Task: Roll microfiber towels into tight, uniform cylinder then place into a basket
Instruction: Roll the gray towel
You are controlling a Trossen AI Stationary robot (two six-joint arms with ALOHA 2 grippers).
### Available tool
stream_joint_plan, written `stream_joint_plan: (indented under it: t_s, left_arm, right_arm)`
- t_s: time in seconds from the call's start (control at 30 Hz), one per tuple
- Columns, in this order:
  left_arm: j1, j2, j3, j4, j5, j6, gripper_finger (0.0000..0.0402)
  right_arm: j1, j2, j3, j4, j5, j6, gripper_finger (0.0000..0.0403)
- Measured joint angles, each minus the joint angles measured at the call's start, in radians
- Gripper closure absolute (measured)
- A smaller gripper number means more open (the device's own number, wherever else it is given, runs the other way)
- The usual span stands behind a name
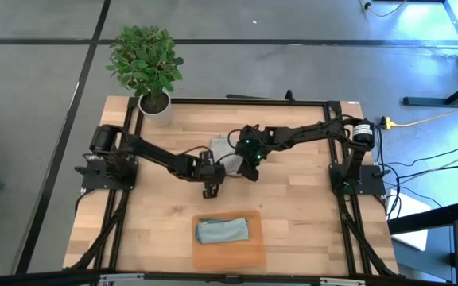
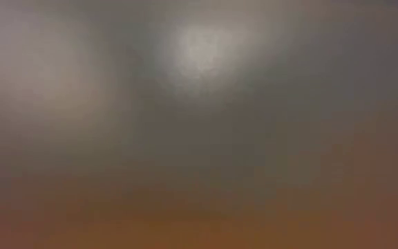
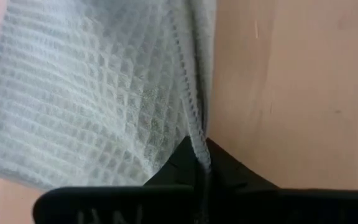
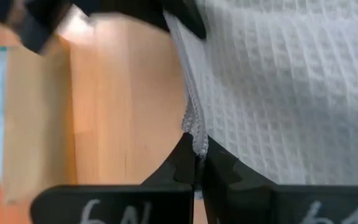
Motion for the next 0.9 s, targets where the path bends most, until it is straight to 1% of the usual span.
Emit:
stream_joint_plan:
  t_s: [0.07, 0.13, 0.23, 0.4, 0.5, 0.57, 0.67, 0.77, 0.9]
  left_arm:
    - [0.016, -0.029, 0.000, -0.007, 0.014, 0.019, 0.0400]
    - [0.038, -0.050, -0.001, -0.007, 0.058, 0.050, 0.0401]
    - [0.074, -0.076, -0.002, -0.010, 0.151, 0.063, 0.0401]
    - [0.119, -0.092, 0.000, -0.024, 0.349, 0.062, 0.0401]
    - [0.130, -0.092, 0.025, -0.087, 0.436, 0.059, 0.0401]
    - [0.129, -0.093, 0.048, -0.144, 0.469, 0.063, 0.0401]
    - [0.137, -0.093, 0.083, -0.225, 0.514, 0.111, 0.0402]
    - [0.153, -0.093, 0.110, -0.296, 0.549, 0.160, 0.0401]
    - [0.176, -0.093, 0.111, -0.304, 0.535, 0.193, 0.0401]
  right_arm:
    - [0.000, 0.000, 0.000, -0.030, 0.017, 0.000, 0.0395]
    - [0.000, 0.000, 0.000, -0.048, 0.031, 0.004, 0.0396]
    - [0.000, 0.000, 0.001, -0.062, 0.035, 0.021, 0.0396]
    - [0.002, 0.000, 0.002, -0.080, 0.031, 0.060, 0.0396]
    - [0.017, -0.001, 0.003, -0.092, 0.008, 0.062, 0.0396]
    - [0.034, -0.001, 0.003, -0.093, -0.028, 0.061, 0.0396]
    - [0.064, -0.001, 0.002, -0.094, -0.069, 0.066, 0.0396]
    - [0.084, -0.002, -0.001, -0.116, -0.057, 0.106, 0.0396]
    - [0.086, -0.002, -0.001, -0.115, 0.002, 0.173, 0.0396]
